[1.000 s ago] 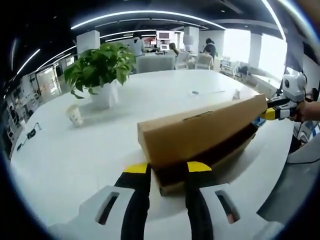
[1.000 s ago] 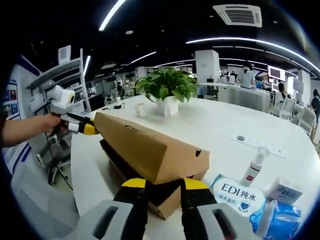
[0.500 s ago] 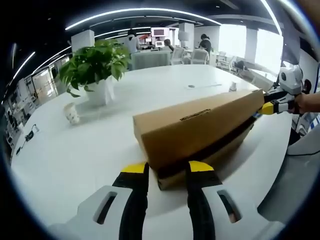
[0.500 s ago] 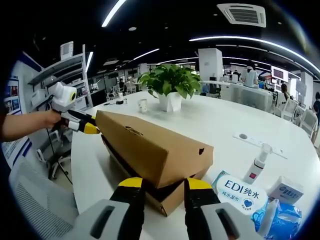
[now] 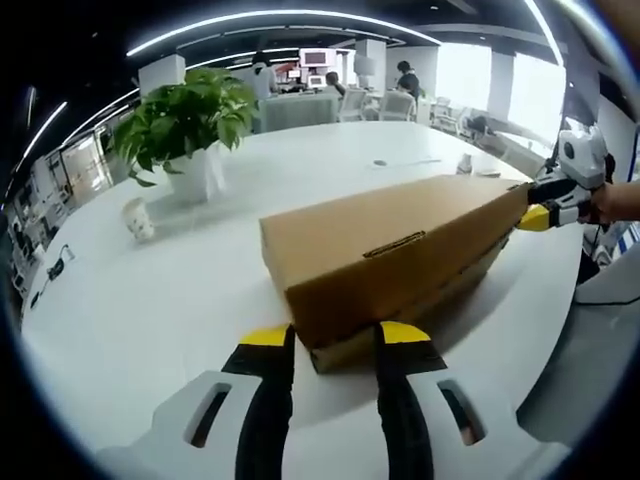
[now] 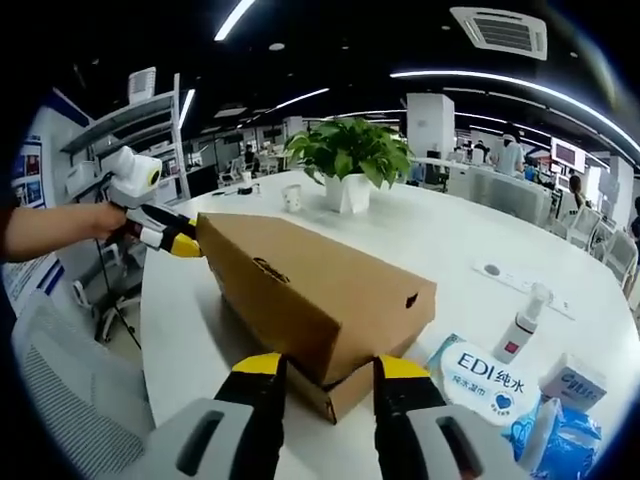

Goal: Operate the shoe box by opening the lid, removing the specified soft item, and placing it in the target area until the item is outside and the box remains undamaged.

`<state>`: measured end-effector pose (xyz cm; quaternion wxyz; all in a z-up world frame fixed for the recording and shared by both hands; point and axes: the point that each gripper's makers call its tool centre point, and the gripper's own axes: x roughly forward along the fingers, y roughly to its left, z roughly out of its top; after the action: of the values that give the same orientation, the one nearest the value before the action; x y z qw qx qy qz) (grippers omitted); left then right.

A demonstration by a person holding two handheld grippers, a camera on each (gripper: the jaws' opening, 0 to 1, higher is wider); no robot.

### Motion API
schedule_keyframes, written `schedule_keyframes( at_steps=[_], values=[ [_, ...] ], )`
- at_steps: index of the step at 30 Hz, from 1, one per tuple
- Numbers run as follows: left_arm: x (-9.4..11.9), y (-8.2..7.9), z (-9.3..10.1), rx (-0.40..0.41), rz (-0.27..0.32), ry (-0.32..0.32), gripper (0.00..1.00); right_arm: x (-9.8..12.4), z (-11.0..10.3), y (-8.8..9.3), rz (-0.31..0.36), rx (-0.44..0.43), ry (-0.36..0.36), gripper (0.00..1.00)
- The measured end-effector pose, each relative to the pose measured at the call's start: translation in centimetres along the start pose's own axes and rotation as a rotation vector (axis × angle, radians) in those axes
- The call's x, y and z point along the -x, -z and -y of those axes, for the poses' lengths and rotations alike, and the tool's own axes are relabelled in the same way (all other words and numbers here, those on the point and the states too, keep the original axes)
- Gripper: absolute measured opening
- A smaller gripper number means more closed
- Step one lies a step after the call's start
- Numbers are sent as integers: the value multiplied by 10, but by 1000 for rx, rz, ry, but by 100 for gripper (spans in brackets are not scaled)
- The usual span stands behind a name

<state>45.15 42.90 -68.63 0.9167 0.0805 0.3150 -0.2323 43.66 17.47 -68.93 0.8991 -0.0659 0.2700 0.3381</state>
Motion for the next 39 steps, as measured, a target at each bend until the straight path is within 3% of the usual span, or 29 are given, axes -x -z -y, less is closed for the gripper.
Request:
schedule_keyframes(
  at_steps=[20, 39],
  values=[
    [-12, 17, 4, -36, -53, 9, 35, -8, -3, 15, -46, 46, 15, 34],
    [-21, 31, 7, -18, -87, 8, 36, -15, -4, 27, -69, 14, 25, 35]
  ],
)
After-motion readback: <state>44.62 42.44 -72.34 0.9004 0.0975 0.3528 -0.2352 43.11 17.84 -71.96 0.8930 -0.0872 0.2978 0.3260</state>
